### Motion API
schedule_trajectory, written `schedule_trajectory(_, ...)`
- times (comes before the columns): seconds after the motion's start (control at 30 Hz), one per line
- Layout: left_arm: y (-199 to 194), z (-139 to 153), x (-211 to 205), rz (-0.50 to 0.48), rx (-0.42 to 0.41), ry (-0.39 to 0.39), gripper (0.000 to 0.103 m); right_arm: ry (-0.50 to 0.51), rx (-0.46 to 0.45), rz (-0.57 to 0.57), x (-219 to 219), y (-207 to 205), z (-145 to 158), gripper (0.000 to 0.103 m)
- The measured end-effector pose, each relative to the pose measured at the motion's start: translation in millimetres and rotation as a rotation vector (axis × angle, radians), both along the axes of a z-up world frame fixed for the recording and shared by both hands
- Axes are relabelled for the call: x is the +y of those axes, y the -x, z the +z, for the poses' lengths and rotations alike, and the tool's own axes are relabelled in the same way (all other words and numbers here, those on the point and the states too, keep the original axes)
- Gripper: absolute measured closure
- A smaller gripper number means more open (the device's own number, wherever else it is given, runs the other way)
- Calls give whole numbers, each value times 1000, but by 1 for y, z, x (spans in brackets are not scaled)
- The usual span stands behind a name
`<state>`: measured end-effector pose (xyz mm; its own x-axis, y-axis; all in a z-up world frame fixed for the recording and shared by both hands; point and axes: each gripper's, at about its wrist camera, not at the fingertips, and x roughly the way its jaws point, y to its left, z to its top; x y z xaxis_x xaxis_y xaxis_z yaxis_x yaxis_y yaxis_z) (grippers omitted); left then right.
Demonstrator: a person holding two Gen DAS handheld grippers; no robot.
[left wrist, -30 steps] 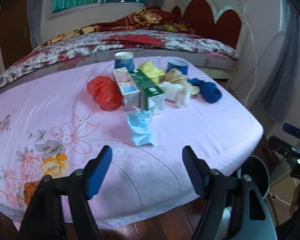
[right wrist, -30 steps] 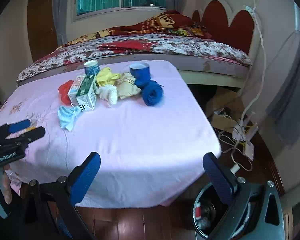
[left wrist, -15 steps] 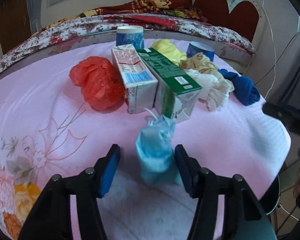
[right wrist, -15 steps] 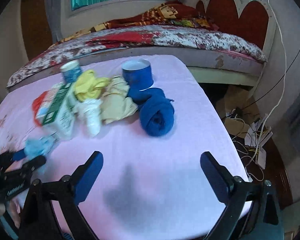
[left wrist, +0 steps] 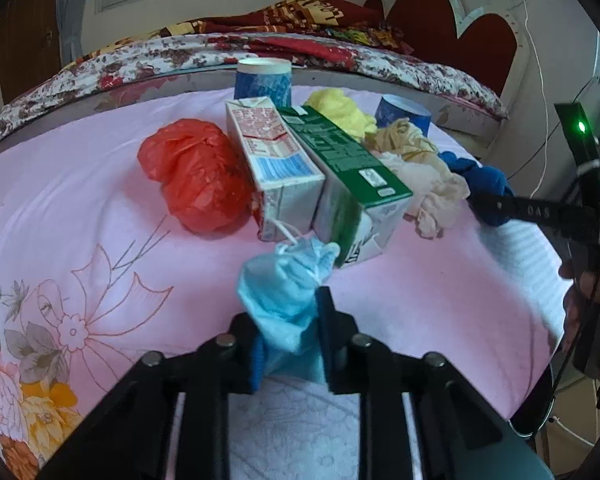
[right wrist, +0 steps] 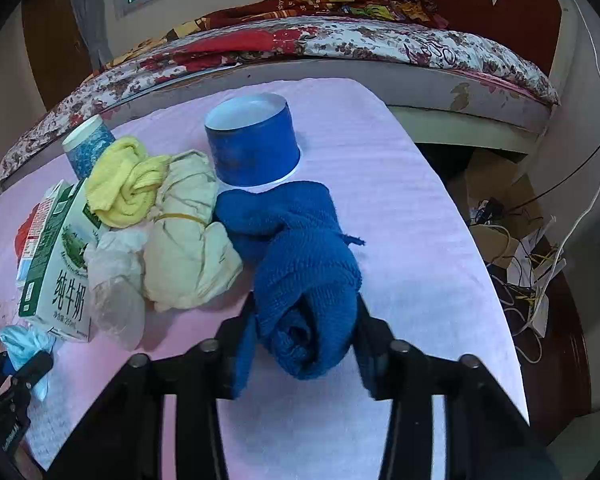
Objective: Collect trash
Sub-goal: 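Grasp the blue sock with the right tool while the left tool holds the mask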
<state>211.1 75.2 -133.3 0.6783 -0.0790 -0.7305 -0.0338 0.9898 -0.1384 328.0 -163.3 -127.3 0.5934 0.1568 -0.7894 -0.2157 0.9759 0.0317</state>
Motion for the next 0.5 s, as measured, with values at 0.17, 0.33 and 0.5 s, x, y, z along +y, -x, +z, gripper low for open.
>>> schedule_trajectory(0.17, 11, 13, -1, -10, -36, -12, 82, -20, -26, -14, -9, 27, 8, 65)
schedule_trajectory(0.33, 26, 22, -8, -28, -55, -34, 82, -38, -50, -32, -21, 60, 19, 65)
schedule_trajectory(0.5, 39, 31, -16, -49, -65, -43, 82, -32, -80, -34, -28, 96, 31, 65)
